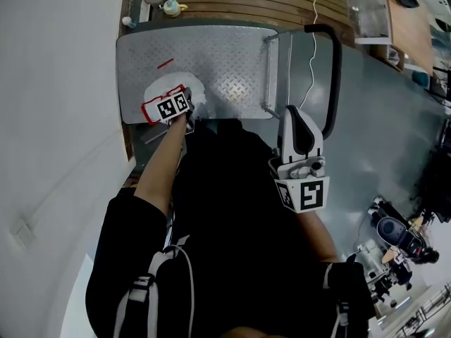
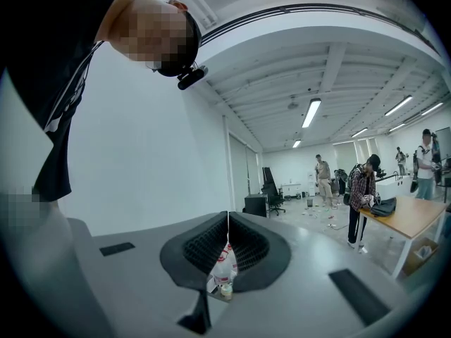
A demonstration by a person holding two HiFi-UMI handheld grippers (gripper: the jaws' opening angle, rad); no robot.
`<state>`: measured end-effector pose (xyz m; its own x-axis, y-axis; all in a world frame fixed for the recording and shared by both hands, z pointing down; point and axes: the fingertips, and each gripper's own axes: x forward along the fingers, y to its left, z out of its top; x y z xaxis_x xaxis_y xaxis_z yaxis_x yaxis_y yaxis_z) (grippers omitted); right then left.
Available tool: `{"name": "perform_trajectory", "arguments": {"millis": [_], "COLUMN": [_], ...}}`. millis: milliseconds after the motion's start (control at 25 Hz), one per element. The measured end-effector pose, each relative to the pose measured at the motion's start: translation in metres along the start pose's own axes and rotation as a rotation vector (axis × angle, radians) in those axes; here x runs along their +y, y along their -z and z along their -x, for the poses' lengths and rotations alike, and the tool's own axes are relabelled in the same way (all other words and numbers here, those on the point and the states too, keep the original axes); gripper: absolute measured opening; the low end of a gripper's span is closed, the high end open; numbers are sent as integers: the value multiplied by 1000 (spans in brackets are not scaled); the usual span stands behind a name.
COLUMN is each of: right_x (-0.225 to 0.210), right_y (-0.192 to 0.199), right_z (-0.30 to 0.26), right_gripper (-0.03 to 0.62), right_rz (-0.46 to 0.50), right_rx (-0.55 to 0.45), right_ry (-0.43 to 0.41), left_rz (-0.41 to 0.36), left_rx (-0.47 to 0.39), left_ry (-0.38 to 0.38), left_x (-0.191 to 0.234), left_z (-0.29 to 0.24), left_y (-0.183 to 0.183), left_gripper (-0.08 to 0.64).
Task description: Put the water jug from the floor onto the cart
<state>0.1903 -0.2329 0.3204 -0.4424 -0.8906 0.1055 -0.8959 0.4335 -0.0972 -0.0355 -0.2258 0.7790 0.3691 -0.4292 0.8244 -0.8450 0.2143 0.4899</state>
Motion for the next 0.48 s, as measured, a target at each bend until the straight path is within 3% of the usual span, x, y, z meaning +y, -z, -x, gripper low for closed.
{"name": "perform_trajectory", "arguments": {"millis": [280, 480], "right_x": [11, 17], "right_y": [-4, -6], "right_z": [2, 3], "right_gripper": [18, 18], "right_rz": [-1, -7], "right_rx": [-18, -30], "right_ry": [-18, -28], "left_rz": [1, -46], "left_rx": [8, -22], "left_ry": [34, 42], "left_x": [-2, -4], "left_z": [8, 22], "left_y": [5, 4], "left_gripper": [126, 130]}}
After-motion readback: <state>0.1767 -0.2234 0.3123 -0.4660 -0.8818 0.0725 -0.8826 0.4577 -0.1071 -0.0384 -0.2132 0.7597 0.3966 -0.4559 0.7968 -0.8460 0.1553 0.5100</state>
